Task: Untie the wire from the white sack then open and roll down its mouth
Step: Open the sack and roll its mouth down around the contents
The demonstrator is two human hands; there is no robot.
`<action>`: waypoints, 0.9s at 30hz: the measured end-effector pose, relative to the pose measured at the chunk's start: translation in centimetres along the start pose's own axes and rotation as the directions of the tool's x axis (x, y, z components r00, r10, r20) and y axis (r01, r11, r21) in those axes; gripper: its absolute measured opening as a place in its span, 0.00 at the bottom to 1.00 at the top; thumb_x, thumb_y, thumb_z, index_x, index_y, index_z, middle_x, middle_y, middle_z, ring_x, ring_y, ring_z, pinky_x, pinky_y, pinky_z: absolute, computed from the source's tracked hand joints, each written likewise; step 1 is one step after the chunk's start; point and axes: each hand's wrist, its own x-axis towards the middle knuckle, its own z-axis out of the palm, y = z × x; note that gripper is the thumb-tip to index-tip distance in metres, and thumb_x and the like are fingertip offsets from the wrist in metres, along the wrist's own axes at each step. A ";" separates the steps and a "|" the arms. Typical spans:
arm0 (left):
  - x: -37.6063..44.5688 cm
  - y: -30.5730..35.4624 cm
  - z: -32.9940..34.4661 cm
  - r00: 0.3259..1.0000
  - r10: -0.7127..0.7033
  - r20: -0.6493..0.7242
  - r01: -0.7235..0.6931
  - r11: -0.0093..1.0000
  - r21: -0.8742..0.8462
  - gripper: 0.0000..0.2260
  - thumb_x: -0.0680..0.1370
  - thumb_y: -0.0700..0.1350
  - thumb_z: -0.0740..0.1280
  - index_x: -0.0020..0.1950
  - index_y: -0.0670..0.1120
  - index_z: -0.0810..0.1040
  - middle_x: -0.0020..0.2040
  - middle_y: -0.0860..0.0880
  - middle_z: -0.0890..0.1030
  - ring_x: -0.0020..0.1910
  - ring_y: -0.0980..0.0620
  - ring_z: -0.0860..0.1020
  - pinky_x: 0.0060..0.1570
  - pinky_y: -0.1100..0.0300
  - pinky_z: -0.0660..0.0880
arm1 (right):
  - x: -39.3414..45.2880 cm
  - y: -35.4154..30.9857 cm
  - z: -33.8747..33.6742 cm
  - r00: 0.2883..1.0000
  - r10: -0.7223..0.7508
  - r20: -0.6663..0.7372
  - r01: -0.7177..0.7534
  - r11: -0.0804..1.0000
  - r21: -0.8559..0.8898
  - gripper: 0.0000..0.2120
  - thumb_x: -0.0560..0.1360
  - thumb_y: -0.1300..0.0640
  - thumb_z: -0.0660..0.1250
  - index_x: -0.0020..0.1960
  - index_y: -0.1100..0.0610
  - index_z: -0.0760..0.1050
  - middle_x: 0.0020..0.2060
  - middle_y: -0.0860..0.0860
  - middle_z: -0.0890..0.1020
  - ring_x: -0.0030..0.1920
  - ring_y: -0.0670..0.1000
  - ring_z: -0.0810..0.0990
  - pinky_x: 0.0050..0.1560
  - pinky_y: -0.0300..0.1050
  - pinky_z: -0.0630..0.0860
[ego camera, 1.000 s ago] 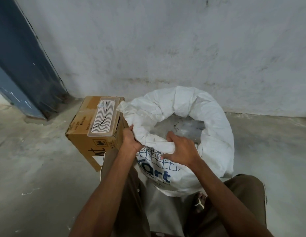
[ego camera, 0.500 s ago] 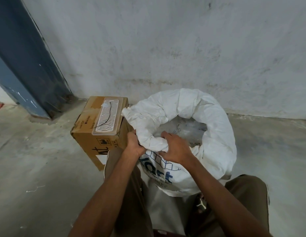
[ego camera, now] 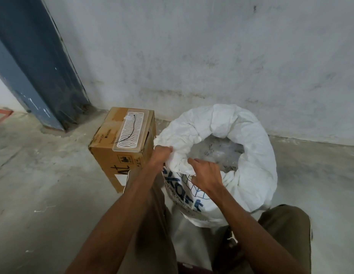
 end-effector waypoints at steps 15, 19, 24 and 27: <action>0.6 -0.9 -0.1 0.994 0.075 0.078 -0.100 0.917 0.387 0.33 0.76 0.59 0.72 0.74 0.43 0.69 0.68 0.44 0.76 0.61 0.42 0.79 0.63 0.46 0.76 | -0.5 0.2 0.0 0.998 0.040 -0.053 -0.040 0.999 -0.008 0.21 0.51 0.64 0.75 0.43 0.52 0.80 0.28 0.48 0.78 0.28 0.54 0.78 0.30 0.39 0.60; 1.3 0.0 0.1 0.992 0.120 0.040 -0.124 0.874 0.469 0.23 0.77 0.42 0.71 0.71 0.40 0.71 0.63 0.43 0.78 0.58 0.44 0.78 0.57 0.52 0.77 | -0.5 -0.2 0.0 0.998 0.009 -0.062 -0.009 1.000 0.009 0.20 0.51 0.63 0.76 0.42 0.53 0.79 0.27 0.48 0.77 0.26 0.54 0.77 0.30 0.39 0.60; 1.4 0.7 0.8 0.990 -0.139 0.031 0.129 0.967 0.220 0.18 0.76 0.34 0.62 0.66 0.36 0.72 0.48 0.43 0.77 0.45 0.46 0.77 0.48 0.53 0.77 | -0.9 0.1 0.4 0.996 -0.011 -0.083 0.015 0.999 0.045 0.22 0.52 0.64 0.75 0.45 0.52 0.79 0.28 0.47 0.78 0.27 0.54 0.77 0.30 0.39 0.63; 1.5 0.6 0.9 0.970 -0.227 0.083 0.211 0.963 0.168 0.21 0.73 0.33 0.60 0.66 0.33 0.74 0.55 0.39 0.77 0.51 0.42 0.76 0.53 0.50 0.76 | -1.2 0.5 0.9 0.998 0.009 -0.055 -0.007 0.999 0.046 0.23 0.53 0.62 0.76 0.47 0.50 0.81 0.32 0.47 0.80 0.30 0.53 0.79 0.31 0.40 0.67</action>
